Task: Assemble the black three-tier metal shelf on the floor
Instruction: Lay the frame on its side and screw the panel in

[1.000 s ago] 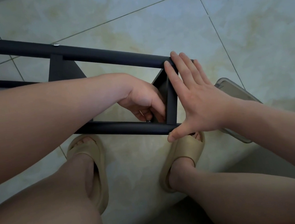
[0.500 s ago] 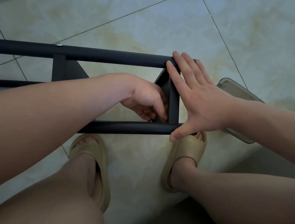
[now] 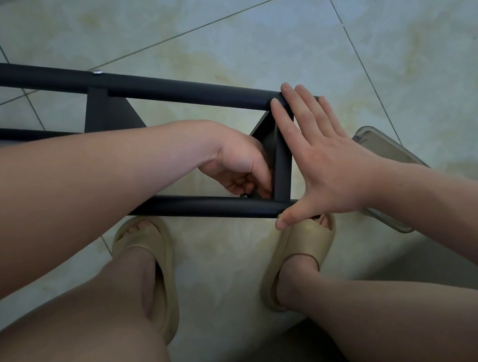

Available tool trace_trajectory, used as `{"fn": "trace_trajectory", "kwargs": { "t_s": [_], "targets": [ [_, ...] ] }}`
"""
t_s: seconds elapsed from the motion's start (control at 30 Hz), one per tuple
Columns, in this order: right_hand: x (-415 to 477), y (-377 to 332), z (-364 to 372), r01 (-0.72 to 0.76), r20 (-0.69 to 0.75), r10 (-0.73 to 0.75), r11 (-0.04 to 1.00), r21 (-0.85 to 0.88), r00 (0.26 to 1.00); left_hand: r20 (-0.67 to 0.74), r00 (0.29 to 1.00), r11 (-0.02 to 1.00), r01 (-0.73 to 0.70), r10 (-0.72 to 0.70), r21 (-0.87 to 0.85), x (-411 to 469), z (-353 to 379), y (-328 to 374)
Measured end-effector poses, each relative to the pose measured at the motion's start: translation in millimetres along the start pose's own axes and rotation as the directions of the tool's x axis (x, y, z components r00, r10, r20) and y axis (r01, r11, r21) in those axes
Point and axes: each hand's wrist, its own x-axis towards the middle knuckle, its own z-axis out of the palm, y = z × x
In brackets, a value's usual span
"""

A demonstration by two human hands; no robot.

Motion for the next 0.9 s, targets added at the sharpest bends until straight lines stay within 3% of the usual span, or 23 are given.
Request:
{"fn": "trace_trajectory", "kwargs": {
  "t_s": [0.9],
  "targets": [
    [0.8,0.8,1.2,0.010,-0.007,-0.010,1.000,-0.010,1.000,0.020,0.999,1.000,-0.027,0.028,-0.007,1.6,-2.6,-1.9]
  ]
}}
